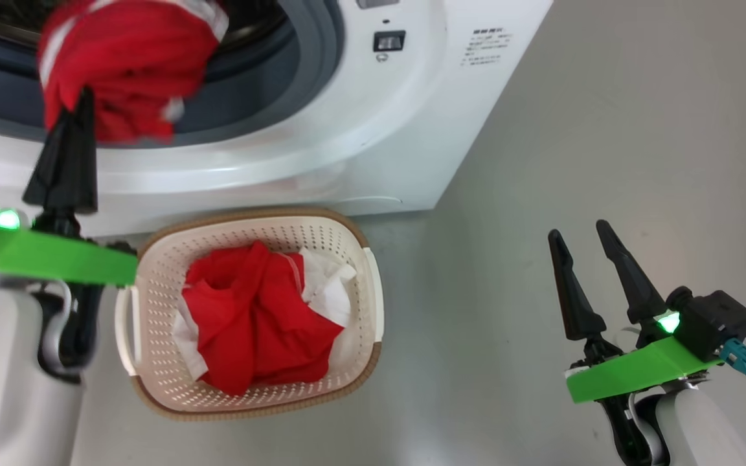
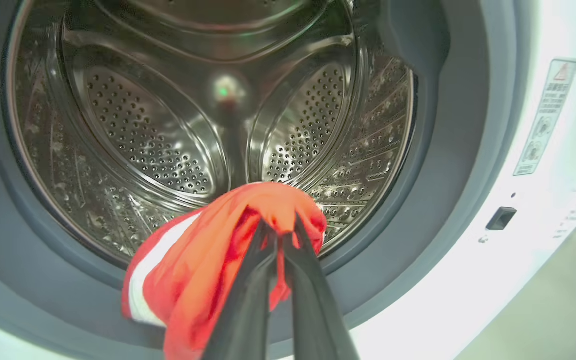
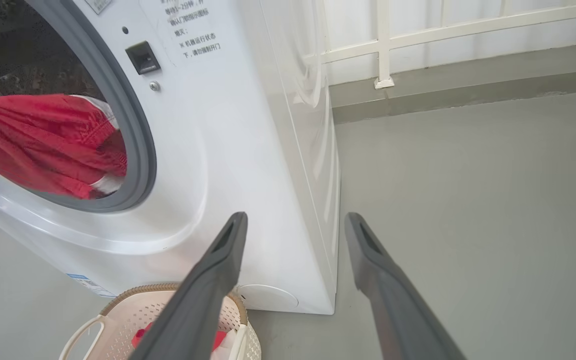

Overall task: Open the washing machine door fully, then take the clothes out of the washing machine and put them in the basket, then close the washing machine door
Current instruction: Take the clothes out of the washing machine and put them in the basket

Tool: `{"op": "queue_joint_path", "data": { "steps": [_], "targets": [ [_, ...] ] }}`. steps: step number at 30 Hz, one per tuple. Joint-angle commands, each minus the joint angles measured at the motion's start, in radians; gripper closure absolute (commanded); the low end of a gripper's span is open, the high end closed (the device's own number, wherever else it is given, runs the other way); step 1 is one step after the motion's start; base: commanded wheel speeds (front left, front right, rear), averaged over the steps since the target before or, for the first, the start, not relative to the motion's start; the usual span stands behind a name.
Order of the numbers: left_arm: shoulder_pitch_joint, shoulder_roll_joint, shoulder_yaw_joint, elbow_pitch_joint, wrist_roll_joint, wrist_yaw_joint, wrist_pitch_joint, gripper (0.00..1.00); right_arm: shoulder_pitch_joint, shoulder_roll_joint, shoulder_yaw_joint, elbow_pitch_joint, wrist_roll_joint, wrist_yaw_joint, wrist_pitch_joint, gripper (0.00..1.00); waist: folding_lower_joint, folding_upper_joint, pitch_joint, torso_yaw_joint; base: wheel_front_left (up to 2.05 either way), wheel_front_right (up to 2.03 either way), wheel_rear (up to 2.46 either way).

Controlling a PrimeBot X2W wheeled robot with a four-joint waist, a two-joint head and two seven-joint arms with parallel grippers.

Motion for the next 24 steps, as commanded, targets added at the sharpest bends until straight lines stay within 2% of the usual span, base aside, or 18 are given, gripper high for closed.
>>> {"op": "queue_joint_path", "data": {
  "steps": [1,13,24],
  "targets": [
    [0.044,0.026,0.051,-0.061,0.021,-0.006,-0.005,1.0,0.025,0.001,0.013,-0.018,-0.016,0.005,-0.006,0.0,0.0,0.0,-0.033,0.023,0.0,0.0,0.0],
    [0.199,-0.016,0.136,-0.213,0.061,-0.006,-0.005,1.0,0.058,0.001,-0.007,-0.014,-0.032,0.005,-0.006,0.0,0.0,0.0,-0.093,0.049,0.0,0.0,0.0],
    [0.31,-0.036,0.162,-0.341,0.092,-0.006,-0.005,1.0,0.071,0.001,-0.016,-0.017,-0.035,0.005,-0.006,0.0,0.0,0.0,-0.103,0.063,0.0,0.0,0.0]
  ]
}}
